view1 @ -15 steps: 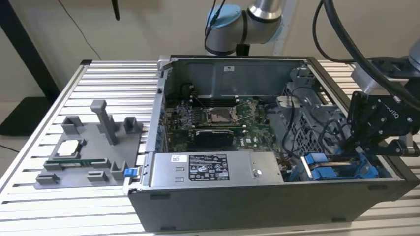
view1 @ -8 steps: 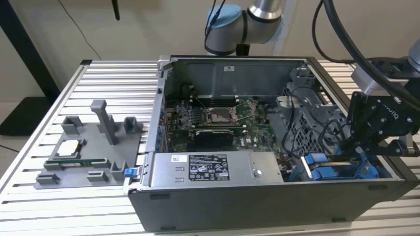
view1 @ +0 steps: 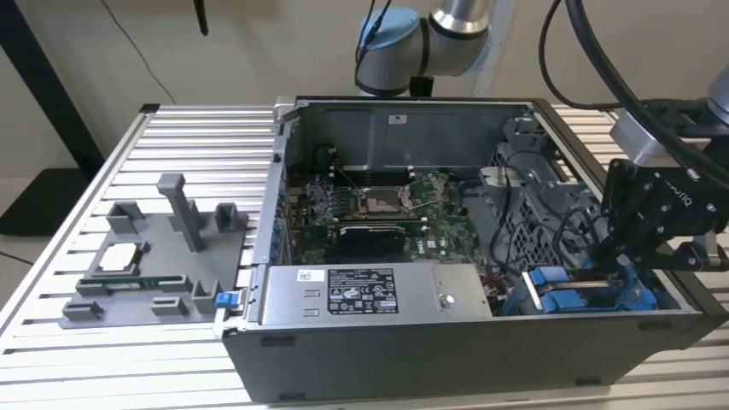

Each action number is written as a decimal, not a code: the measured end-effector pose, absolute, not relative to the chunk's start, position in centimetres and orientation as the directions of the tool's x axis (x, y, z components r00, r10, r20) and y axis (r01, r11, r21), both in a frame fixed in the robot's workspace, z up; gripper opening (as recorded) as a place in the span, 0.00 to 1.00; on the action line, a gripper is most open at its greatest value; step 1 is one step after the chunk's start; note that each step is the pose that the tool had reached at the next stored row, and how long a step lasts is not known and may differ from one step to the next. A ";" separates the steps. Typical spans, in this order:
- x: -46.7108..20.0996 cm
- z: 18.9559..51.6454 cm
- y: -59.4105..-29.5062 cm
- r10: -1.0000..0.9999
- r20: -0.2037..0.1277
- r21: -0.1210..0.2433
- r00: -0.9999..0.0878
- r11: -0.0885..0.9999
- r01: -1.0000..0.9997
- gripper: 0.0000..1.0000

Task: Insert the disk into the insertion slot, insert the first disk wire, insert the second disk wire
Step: 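Insert the first disk wire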

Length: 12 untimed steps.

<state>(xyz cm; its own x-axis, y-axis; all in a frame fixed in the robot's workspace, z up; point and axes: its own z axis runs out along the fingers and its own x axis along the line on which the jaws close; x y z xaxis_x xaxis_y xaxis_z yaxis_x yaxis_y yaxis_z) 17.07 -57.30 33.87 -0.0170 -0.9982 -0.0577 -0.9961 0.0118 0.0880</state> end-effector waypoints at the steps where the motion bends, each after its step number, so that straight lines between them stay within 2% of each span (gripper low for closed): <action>1: 17.1 33.9 -57.3 -0.998 -0.058 0.088 -0.014 0.009 -0.996 0.00; 12: 17.1 33.9 -57.2 -0.998 -0.058 0.084 0.021 -0.026 -0.996 0.00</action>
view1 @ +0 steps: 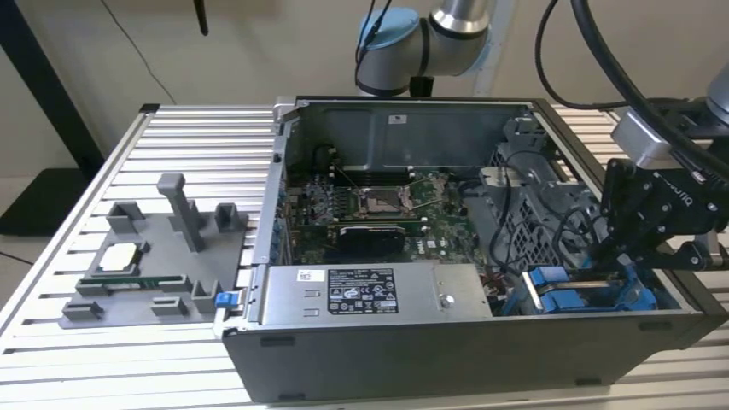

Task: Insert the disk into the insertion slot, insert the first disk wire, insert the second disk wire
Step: 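Insert the first disk wire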

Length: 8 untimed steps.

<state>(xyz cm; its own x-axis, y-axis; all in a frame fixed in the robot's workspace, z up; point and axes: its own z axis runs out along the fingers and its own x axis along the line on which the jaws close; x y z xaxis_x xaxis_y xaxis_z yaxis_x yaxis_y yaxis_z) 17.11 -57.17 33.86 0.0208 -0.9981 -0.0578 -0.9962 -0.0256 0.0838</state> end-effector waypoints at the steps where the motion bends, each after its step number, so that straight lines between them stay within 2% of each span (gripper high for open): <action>1: 17.1 33.8 -57.2 -0.998 -0.058 0.084 0.021 -0.026 -0.996 0.00; 8: 17.1 33.3 -57.1 -0.998 -0.057 0.083 0.021 -0.026 -0.996 0.00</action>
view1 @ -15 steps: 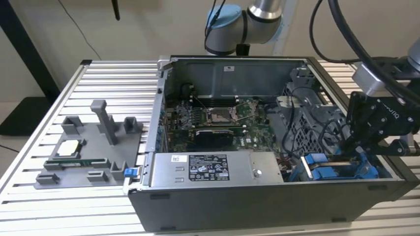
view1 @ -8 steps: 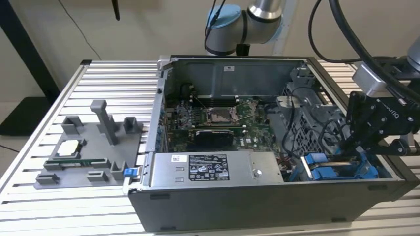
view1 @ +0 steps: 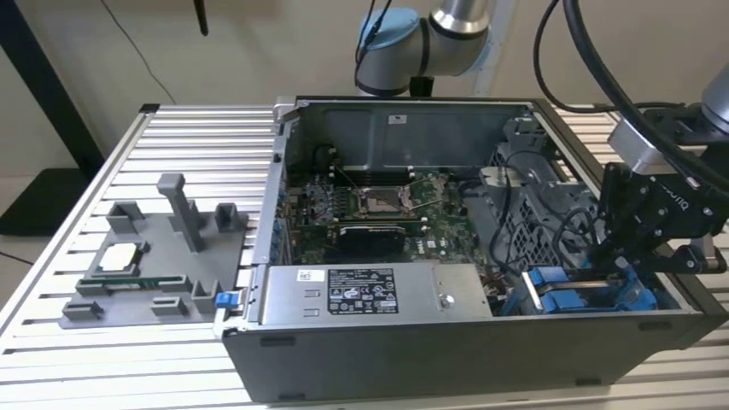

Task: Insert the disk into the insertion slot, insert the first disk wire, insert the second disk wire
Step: 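Insert the first disk wire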

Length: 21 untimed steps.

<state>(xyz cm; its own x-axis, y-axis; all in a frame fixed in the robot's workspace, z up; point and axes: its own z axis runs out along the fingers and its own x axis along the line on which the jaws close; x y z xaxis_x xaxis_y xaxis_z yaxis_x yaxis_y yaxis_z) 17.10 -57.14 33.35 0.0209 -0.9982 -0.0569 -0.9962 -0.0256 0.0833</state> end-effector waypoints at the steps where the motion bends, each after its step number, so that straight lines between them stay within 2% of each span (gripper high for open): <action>1: 17.1 33.3 -57.2 -0.998 -0.056 0.083 0.021 -0.026 -0.996 0.00; 8: 17.1 33.3 -57.2 -0.998 -0.060 0.083 0.021 -0.026 -0.996 0.00; 9: 17.1 33.7 -57.2 -0.998 -0.059 0.083 0.021 -0.026 -0.996 1.00; 21: 17.1 36.0 -57.1 -0.998 -0.058 0.083 0.021 -0.026 -0.996 1.00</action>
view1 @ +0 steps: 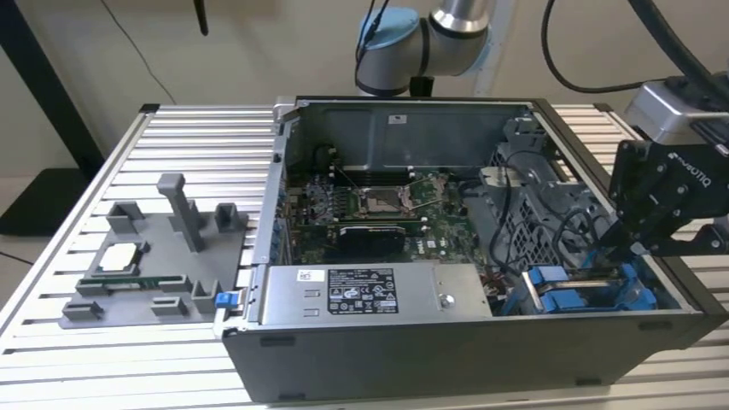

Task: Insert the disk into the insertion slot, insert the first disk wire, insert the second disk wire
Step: 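Insert the first disk wire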

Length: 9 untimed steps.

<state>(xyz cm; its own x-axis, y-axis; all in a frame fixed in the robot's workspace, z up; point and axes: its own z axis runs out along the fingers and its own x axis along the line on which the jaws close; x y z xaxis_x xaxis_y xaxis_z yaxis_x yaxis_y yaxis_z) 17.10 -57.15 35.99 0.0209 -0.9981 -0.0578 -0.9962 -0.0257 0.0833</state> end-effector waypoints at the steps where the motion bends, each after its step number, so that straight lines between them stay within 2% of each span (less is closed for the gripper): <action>1: 17.1 36.0 -57.1 -0.998 -0.058 0.083 0.021 -0.026 -0.996 1.00; 9: 17.1 36.4 -56.8 -0.998 -0.056 0.083 0.021 -0.026 -0.996 1.00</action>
